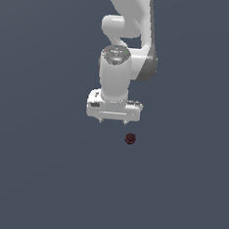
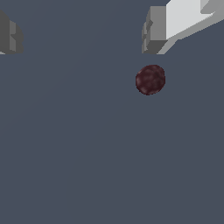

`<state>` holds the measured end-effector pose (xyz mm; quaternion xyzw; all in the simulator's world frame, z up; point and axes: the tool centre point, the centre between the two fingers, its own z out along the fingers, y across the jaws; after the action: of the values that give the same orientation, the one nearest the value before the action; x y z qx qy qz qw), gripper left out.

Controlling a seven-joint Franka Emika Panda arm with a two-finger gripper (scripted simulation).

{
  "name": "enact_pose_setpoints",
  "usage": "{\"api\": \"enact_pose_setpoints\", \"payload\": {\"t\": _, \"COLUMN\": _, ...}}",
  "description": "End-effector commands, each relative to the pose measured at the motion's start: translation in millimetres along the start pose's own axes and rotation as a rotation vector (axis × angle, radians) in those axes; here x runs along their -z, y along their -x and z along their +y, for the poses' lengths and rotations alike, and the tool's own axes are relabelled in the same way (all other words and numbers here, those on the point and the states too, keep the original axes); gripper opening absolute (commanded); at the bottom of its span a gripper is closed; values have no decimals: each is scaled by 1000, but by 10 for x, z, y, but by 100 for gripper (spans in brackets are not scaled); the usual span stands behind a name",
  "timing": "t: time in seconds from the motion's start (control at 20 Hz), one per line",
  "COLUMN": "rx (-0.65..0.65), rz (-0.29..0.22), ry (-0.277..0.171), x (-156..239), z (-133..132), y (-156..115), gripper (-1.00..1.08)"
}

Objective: Pick up the object and move it to a goal position.

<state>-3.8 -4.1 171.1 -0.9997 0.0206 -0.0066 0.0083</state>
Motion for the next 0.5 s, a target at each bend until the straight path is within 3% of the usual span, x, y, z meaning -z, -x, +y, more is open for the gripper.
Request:
{"api": "enact_pose_setpoints", "payload": {"t": 0.0, "rx": 24, "rz": -3, "ry": 4, "x": -129, "z": -126, "y": 4, "gripper": 100}}
{"api": "enact_pose_setpoints", "payload": {"t": 0.45, "rx": 142, "rz": -12, "ry": 15, "x": -767, "z": -757, "y": 92, "gripper": 100}}
